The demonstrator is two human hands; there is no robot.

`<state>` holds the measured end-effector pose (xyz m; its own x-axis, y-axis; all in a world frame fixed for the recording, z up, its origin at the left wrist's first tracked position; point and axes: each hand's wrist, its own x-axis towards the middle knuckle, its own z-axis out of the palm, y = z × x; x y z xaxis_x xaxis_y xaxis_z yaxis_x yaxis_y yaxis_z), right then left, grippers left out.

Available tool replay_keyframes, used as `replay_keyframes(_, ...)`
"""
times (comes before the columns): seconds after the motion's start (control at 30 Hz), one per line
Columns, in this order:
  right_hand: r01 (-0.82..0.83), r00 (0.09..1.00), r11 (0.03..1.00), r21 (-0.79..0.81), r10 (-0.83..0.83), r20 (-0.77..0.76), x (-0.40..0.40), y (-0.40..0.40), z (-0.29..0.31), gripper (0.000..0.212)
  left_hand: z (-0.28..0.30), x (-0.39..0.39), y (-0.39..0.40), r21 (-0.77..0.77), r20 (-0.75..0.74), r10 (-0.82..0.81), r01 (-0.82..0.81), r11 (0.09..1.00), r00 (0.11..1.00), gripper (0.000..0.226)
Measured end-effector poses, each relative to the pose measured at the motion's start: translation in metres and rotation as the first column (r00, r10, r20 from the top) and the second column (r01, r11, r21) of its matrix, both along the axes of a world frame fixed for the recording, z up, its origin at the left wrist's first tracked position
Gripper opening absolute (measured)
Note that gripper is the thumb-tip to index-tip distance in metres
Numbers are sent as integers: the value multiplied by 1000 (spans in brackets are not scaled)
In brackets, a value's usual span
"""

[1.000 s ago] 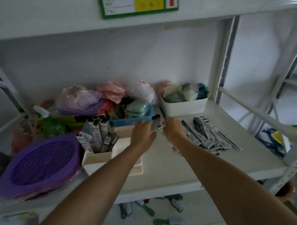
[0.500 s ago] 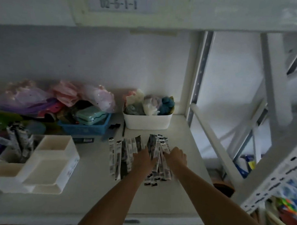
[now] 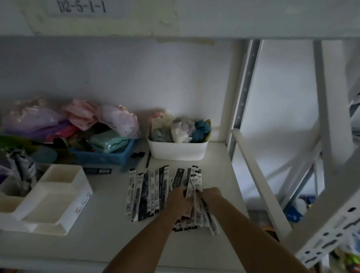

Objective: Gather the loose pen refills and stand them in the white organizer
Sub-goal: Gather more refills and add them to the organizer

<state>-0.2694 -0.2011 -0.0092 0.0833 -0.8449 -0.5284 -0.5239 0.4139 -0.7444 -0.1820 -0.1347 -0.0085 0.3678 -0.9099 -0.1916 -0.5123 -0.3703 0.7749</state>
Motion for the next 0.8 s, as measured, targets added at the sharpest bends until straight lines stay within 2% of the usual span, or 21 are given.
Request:
replay_keyframes(0.07,4,999,999,-41,-2,52,-4,2,5,28,3,4,0,-1,-138,69,-70,998,988,28)
replay_keyframes(0.17,43,990,993,-107,-28,137,-8,6,13,30,13,6,-4,21,-268,147,-147,989,952,44)
replay_keyframes(0.3,21,979,988,-151,11,206,-16,11,24,28,24,4,-8,55,-395,126,-113,992,910,29)
replay_keyframes(0.37,-1,971,987,-162,40,237,-20,15,30,26,27,3,-6,43,-404,129,-122,992,906,28)
replay_keyframes(0.53,-23,961,975,-219,82,264,-27,27,46,26,33,2,-1,-35,-313,64,-79,996,948,31)
replay_keyframes(0.67,-33,944,969,-247,111,311,-23,31,58,26,46,10,8,-73,-328,51,-79,994,943,32)
replay_keyframes(0.8,-104,937,954,-280,189,295,-1,33,69,26,67,34,29,-143,-247,30,-67,988,969,36)
